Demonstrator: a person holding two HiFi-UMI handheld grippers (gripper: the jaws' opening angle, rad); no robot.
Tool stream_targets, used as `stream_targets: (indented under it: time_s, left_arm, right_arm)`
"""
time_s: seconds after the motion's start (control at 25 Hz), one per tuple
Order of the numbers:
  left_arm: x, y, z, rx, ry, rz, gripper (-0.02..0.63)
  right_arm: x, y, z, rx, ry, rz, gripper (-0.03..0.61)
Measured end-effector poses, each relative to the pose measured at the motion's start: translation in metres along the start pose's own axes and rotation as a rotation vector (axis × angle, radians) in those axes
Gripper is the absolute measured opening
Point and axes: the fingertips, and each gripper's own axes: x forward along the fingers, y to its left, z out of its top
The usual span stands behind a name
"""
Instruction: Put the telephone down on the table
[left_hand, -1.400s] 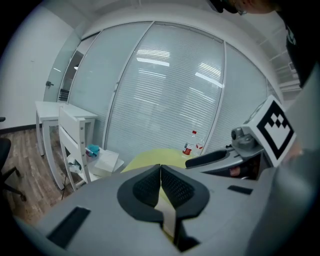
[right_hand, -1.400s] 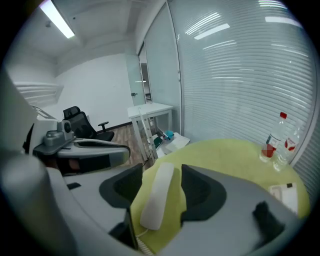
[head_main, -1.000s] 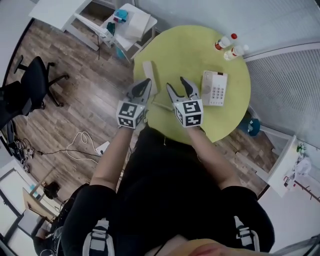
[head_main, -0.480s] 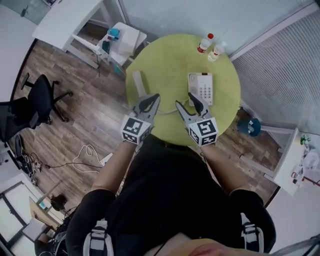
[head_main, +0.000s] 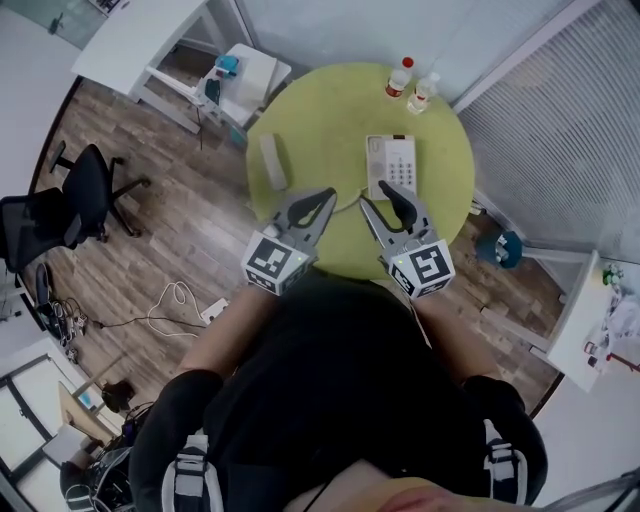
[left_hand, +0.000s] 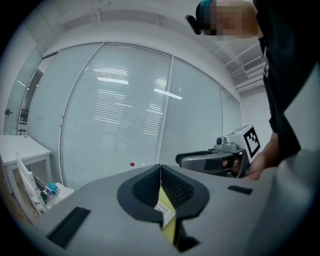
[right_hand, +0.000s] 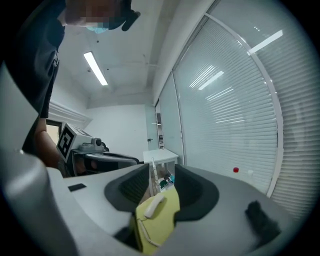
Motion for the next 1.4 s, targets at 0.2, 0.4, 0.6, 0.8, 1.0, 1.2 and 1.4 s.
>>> stream_targets:
  time_s: [0.2,0.4,0.6,0.8,1.0,1.2,1.4]
  left_arm:
    - [0.007,-0.020,0.007,0.032,-0.010,-0.015,0.012]
    - [0.004,-0.030,0.015,0.042,-0.024,-0.018,0.012]
    - [0.006,-0.035,0.016,0.051,-0.030,-0.015,0.012]
    - [0.004,-0.037,0.016,0.052,-0.032,-0.004,0.012]
    - [0.002,-0.036,0.017,0.053,-0.034,0.001,0.012]
    - [0.001,-0.036,0.017,0.052,-0.034,0.002,0.012]
    - [-0.001,-0.037,0.016,0.055,-0.031,0.002,0.012]
  right_arm:
    - [-0.017,0.004,0.012,-0.089,-0.076,0.005,0.032]
    - [-0.023,0.011,0.017,-0.077,-0.092,0.024,0.018]
    - [-0.025,0.009,0.012,-0.063,-0.085,0.040,0.017]
    - [-0.029,0.009,0.008,-0.056,-0.076,0.051,0.017]
    - [-0.028,0.011,0.011,-0.060,-0.076,0.057,0.017]
    - [-0.028,0.012,0.011,-0.062,-0.074,0.062,0.017]
    - [-0.029,0.015,0.008,-0.064,-0.065,0.065,0.017]
